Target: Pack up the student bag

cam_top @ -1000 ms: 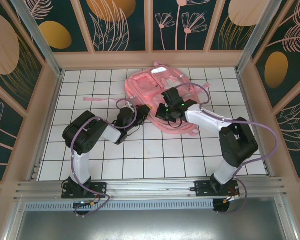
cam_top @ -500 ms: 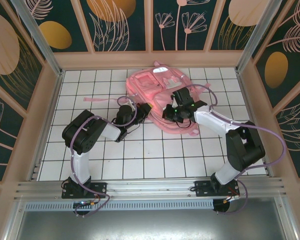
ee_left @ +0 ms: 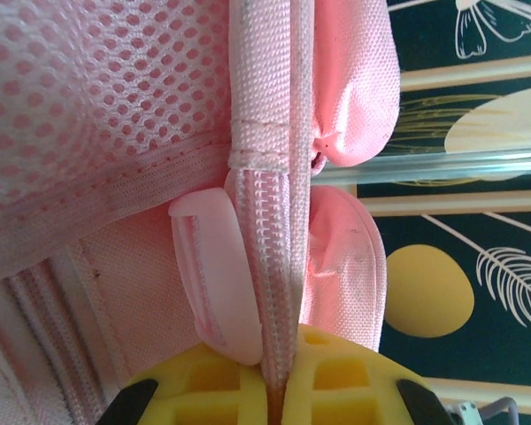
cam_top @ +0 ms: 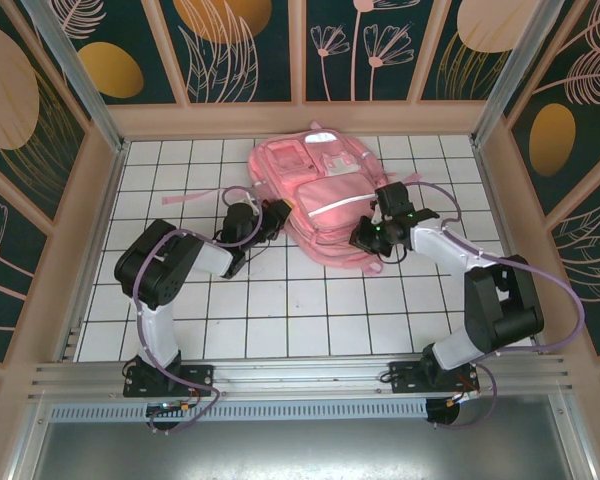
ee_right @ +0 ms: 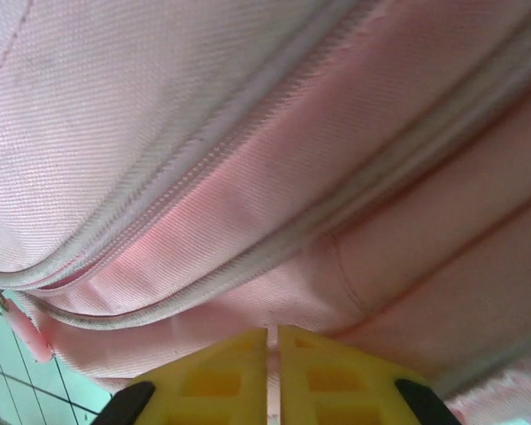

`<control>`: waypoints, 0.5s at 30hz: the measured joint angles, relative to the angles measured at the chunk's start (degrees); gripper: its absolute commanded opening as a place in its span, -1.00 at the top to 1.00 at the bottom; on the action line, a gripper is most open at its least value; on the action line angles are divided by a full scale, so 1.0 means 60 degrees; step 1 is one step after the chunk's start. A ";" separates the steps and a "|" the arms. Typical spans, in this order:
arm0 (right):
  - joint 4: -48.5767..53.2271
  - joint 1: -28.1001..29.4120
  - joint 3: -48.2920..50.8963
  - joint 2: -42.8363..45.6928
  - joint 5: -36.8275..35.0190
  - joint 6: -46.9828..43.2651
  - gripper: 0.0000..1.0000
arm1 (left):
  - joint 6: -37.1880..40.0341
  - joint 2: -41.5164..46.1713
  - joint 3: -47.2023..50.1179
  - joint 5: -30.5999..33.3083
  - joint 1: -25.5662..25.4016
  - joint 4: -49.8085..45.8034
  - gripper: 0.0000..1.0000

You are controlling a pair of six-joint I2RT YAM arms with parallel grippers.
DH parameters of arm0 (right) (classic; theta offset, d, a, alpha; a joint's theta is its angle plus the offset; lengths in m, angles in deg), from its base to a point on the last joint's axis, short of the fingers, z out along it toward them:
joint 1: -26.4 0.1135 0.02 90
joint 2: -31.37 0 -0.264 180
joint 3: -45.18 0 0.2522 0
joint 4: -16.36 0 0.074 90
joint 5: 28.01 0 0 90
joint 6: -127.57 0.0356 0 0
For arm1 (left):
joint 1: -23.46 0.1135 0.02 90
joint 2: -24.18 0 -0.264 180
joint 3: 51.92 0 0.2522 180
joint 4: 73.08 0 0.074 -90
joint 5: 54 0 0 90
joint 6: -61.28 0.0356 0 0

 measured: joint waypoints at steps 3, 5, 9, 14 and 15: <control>0.0106 0.0146 -0.0051 0.0186 -0.0393 0.0113 0.51 | -0.0004 0.0087 0.0004 0.0004 0.0011 -0.0091 1.00; 0.0200 0.0419 -0.0237 0.0222 -0.0809 0.0157 0.39 | 0.0000 0.0131 0.0004 0.0004 0.0004 -0.0109 1.00; 0.0233 0.1242 -0.0783 0.0222 -0.1461 0.0335 0.23 | -0.0007 0.0211 0.0015 0.0055 -0.0047 -0.0168 1.00; -0.0117 0.2255 -0.1246 0.0098 -0.1963 0.0831 0.16 | -0.0011 0.0229 0.0015 0.0200 -0.0175 -0.0168 1.00; -0.0160 0.2371 -0.1311 0.0015 -0.2036 0.0900 0.16 | -0.0015 0.0229 0.0018 0.0219 -0.0200 -0.0164 1.00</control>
